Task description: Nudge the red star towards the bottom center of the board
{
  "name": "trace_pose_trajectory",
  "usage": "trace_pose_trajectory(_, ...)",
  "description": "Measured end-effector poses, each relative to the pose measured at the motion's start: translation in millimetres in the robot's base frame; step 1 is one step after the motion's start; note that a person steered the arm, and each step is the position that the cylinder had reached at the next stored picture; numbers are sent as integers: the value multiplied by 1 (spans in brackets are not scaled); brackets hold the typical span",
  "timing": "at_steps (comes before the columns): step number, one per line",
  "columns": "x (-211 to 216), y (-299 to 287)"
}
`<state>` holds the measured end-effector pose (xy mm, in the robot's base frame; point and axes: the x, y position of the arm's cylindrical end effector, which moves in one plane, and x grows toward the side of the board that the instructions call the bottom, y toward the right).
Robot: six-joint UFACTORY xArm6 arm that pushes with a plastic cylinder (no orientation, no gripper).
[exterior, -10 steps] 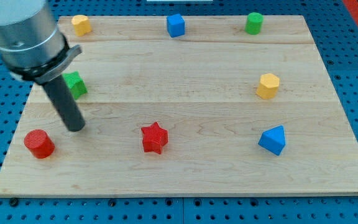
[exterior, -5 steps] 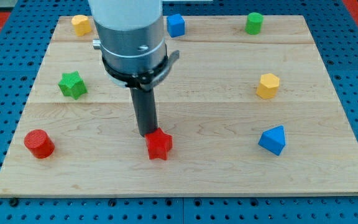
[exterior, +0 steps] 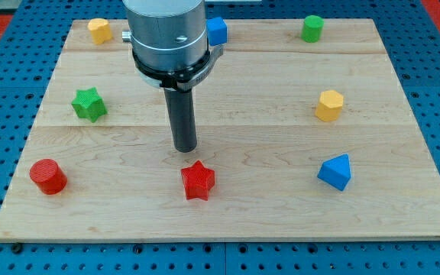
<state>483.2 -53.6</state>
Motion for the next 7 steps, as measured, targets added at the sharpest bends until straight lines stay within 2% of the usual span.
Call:
trace_pose_trajectory(4, -3, -2)
trace_pose_trajectory(7, -35, -2)
